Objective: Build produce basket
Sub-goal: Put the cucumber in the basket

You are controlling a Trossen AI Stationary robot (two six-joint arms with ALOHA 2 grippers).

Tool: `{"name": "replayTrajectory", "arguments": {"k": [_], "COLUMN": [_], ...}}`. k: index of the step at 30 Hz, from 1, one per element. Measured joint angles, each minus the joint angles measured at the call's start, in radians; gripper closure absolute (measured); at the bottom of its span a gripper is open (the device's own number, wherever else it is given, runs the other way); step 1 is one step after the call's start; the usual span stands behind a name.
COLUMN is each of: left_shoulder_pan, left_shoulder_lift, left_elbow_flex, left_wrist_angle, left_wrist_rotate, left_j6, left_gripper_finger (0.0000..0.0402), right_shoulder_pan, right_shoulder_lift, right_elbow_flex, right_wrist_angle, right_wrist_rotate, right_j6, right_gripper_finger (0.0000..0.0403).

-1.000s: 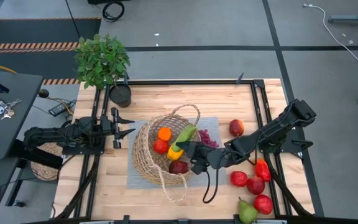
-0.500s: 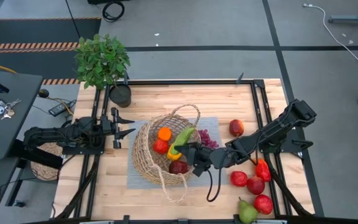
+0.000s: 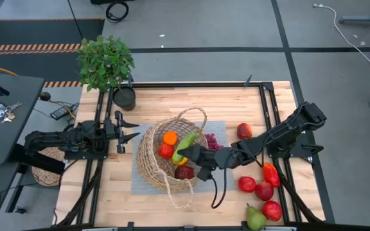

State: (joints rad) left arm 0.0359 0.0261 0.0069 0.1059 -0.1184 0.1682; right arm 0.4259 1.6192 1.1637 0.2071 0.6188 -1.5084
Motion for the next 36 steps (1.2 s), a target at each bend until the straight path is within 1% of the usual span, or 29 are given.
{"name": "replayTrajectory", "arguments": {"k": [5,8,14,16,17,21,23,27,29,32,34,36], "left_shoulder_pan": [0.0,0.0,0.0,0.0,0.0,0.0,0.0,0.0,0.0,0.0,0.0,0.0], "left_shoulder_lift": [0.0,0.0,0.0,0.0,0.0,0.0,0.0,0.0,0.0,0.0,0.0,0.0], "left_elbow_flex": [0.0,0.0,0.0,0.0,0.0,0.0,0.0,0.0,0.0,0.0,0.0,0.0], "left_wrist_angle": [0.0,0.0,0.0,0.0,0.0,0.0,0.0,0.0,0.0,0.0,0.0,0.0], "left_wrist_rotate": [0.0,0.0,0.0,0.0,0.0,0.0,0.0,0.0,0.0,0.0,0.0,0.0], "left_j6": [0.0,0.0,0.0,0.0,0.0,0.0,0.0,0.0,0.0,0.0,0.0,0.0], "left_gripper_finger": [0.0241,0.0241,0.0241,0.0241,0.0241,0.0241,0.0241,0.0241,0.0241,0.0241,0.0241,0.0241], "right_shoulder_pan": [-0.044,-0.083,-0.15,-0.162,-0.163,-0.163,-0.161,-0.161,-0.161,-0.167,-0.172,-0.175], "right_shoulder_lift": [0.0,0.0,0.0,0.0,0.0,0.0,0.0,-0.007,-0.01,-0.008,-0.008,-0.008], "right_elbow_flex": [0.0,0.0,0.0,0.0,0.0,0.0,0.0,-0.001,-0.001,-0.001,-0.001,-0.001], "right_wrist_angle": [0.002,0.008,0.009,0.011,0.018,0.087,0.13,0.241,0.279,0.286,0.28,0.262], "right_wrist_rotate": [-0.22,-0.327,-0.576,-0.62,-0.625,-0.67,-0.731,-0.902,-0.915,-0.891,-0.855,-0.775], "right_j6": [0.173,0.278,0.55,0.61,0.626,0.658,0.695,0.808,0.838,0.862,0.88,0.947], "right_gripper_finger": [0.0245,0.0245,0.0245,0.0245,0.0245,0.0245,0.0245,0.0245,0.0245,0.0245,0.0245,0.0245]}}
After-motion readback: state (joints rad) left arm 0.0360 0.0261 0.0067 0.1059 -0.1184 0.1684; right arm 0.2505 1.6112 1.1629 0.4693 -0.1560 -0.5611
